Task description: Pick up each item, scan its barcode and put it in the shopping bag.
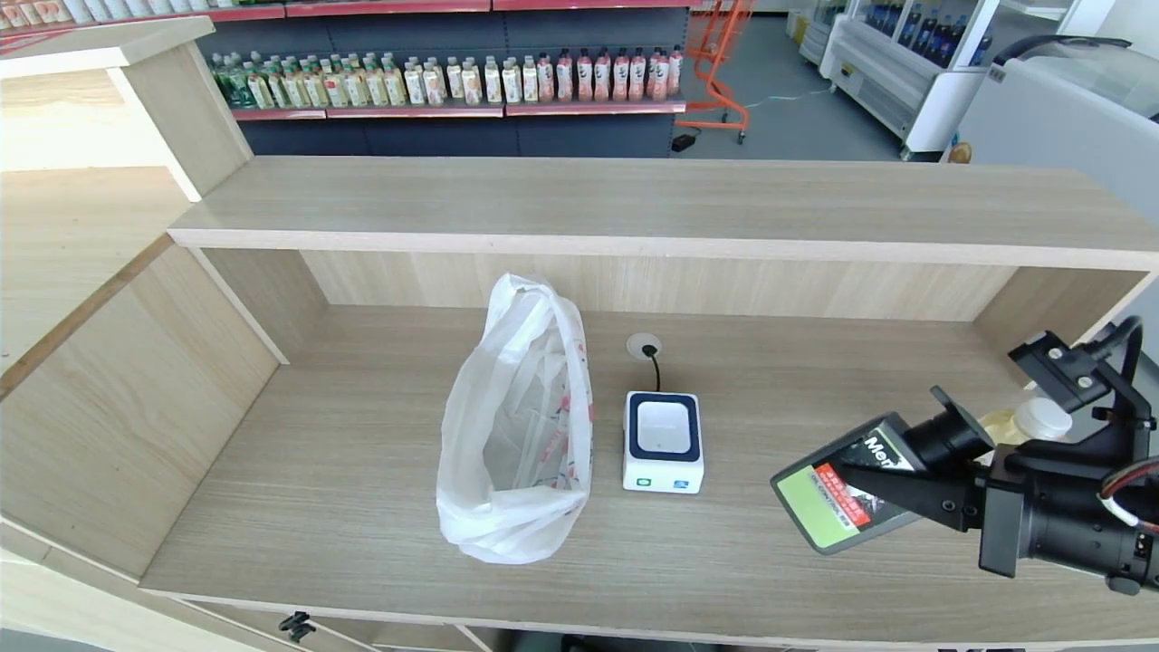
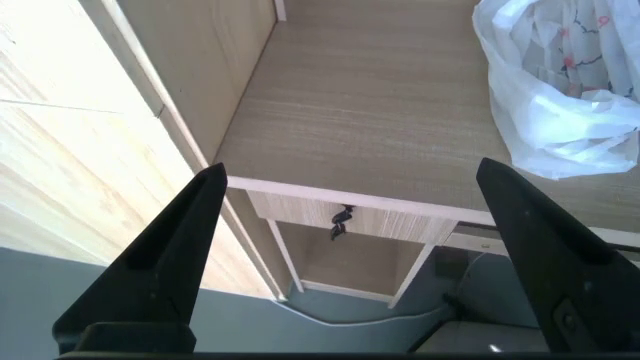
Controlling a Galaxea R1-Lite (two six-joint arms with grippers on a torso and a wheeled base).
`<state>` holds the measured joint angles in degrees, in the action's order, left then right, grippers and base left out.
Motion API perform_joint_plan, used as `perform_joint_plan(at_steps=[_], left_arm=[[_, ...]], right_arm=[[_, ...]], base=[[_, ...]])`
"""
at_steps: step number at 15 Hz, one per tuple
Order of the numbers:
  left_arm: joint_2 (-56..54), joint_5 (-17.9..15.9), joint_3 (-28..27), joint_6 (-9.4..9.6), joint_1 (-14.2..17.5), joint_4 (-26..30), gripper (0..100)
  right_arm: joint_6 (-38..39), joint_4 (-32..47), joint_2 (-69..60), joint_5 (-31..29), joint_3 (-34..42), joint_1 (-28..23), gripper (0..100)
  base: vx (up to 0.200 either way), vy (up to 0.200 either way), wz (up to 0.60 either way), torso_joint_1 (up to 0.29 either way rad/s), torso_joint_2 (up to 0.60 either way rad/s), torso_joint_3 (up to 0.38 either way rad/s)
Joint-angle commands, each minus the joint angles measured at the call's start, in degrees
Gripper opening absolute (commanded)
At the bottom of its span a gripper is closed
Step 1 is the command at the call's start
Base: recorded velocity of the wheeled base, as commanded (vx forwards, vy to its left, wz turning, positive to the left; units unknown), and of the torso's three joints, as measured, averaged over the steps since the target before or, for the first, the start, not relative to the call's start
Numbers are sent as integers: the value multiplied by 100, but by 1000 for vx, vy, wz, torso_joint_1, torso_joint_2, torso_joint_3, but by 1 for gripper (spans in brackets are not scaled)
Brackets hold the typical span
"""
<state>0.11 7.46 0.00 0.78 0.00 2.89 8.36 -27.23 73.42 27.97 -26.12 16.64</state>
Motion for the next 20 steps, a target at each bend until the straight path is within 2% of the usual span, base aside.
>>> perform_joint_plan(at_steps=[1, 7, 12, 16, 20], left_arm=[[-2, 1, 0, -8, 0, 1, 100], [-2, 1, 0, -16, 0, 1, 100], [-2, 1, 0, -8, 0, 1, 100], [-2, 1, 0, -8, 0, 1, 100], [-2, 1, 0, -8, 0, 1, 100]], right_arm=[[122, -1, 23, -2, -7, 6, 0], [333, -10, 366, 7, -262, 32, 0], [333, -36, 1201, -19, -1044, 182, 0], [341, -54, 2827, -415, -2345, 516, 0], [447, -221, 3574, -722, -2661, 1008, 0]], base=[[0, 0, 0, 0, 0, 0], [0, 200, 0, 9, 6, 3], [0, 0, 0, 0, 0, 0], [0, 0, 0, 0, 0, 0], [0, 0, 0, 0, 0, 0]])
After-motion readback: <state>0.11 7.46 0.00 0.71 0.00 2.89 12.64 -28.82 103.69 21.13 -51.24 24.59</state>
